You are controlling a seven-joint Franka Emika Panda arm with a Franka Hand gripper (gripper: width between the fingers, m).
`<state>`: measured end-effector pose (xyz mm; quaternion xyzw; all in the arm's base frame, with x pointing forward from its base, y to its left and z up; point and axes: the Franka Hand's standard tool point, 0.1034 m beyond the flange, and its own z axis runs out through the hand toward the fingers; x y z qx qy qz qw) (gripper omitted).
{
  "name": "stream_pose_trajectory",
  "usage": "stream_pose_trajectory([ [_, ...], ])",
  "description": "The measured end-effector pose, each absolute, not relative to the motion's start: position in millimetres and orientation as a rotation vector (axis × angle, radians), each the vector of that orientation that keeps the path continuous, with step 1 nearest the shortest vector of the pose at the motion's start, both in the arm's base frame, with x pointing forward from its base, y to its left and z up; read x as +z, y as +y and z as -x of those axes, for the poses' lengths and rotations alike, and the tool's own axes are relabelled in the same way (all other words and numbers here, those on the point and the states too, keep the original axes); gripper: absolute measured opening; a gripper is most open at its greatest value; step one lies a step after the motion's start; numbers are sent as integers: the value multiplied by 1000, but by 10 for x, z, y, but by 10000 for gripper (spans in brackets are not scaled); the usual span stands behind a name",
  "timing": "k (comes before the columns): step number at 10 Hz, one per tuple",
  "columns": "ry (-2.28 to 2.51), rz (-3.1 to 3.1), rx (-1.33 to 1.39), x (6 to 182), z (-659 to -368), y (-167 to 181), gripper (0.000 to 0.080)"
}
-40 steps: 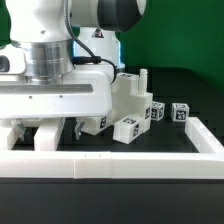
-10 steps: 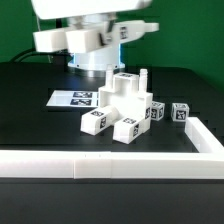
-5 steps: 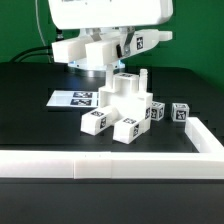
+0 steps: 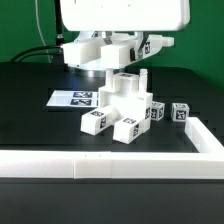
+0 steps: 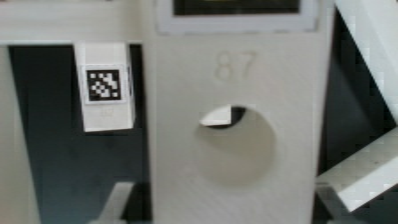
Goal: Assemble chair
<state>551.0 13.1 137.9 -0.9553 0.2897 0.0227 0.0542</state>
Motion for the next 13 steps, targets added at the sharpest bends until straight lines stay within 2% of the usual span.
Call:
stream_pose_trajectory([
  [3,962,2887,76,1356,-5499,184,284],
  [5,1025,2905,66,1271,-5399,430,284],
  [11,977,2914,68,1273,-5353,423,284],
  [13,973,2917,40,1225,-5296,405,284],
])
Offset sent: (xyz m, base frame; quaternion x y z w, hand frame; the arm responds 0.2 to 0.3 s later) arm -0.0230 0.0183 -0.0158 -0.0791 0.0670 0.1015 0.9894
